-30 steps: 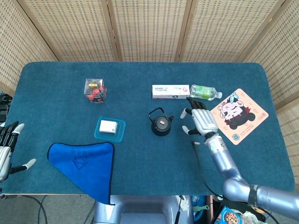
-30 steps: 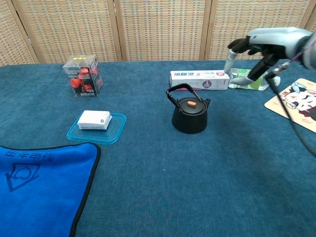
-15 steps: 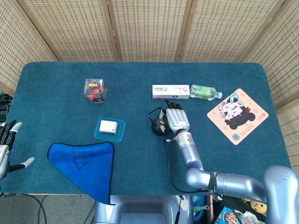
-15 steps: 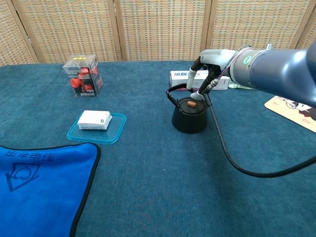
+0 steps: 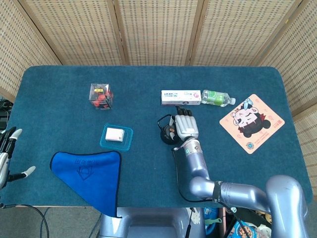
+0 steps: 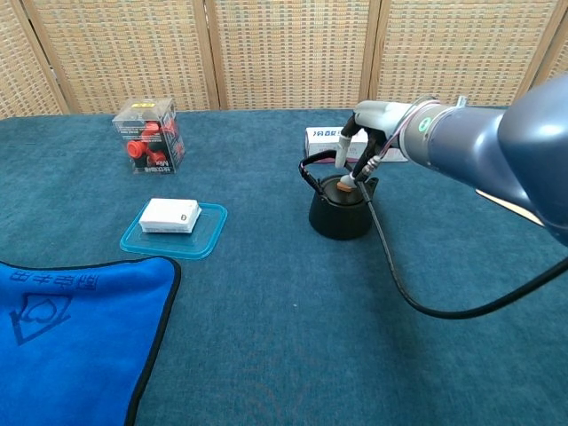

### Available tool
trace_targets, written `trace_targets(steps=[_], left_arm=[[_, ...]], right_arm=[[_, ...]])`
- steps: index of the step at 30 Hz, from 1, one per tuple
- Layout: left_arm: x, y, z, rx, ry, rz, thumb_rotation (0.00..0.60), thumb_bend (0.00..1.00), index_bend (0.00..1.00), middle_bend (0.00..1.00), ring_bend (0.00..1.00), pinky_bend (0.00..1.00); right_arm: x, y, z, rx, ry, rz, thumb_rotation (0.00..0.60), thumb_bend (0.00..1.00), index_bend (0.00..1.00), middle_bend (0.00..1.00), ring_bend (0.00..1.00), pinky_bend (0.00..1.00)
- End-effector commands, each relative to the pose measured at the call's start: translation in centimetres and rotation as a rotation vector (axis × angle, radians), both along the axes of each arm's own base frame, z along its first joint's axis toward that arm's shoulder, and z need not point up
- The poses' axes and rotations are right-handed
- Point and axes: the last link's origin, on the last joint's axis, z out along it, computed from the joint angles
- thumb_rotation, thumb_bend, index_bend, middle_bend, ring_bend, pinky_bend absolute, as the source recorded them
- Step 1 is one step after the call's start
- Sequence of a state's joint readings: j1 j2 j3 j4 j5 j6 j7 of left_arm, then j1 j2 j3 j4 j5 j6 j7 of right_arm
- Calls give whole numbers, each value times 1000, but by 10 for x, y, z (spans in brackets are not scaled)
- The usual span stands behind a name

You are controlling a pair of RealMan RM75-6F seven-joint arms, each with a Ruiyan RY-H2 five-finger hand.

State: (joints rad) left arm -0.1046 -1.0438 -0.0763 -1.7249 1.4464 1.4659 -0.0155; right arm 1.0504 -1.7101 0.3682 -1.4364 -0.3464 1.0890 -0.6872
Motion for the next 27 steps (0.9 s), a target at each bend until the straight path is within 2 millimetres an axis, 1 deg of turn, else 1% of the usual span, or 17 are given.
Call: trace_targets(steps=[1, 8, 19, 27], left_arm=[[0, 0, 0, 0, 0, 1, 600, 65, 0, 0, 0, 0], [-1, 2, -1, -3, 1, 5, 600, 66, 0, 0, 0, 0], [-2, 3, -1, -3, 2, 10, 600, 65, 0, 0, 0, 0], [-2, 4, -1, -1, 3, 13, 600, 65, 0, 0, 0, 0]], right_arm=[[-2, -1, -4, -2, 13, -2, 600, 498, 467, 0, 0, 0], [-10, -3, -8, -4, 30, -17, 600, 498, 470, 0, 0, 0], [-10, -3, -13, 2, 40, -14, 600, 498, 503, 0, 0, 0], [-11, -4, -13, 1, 40, -18, 600, 498, 533, 0, 0, 0]])
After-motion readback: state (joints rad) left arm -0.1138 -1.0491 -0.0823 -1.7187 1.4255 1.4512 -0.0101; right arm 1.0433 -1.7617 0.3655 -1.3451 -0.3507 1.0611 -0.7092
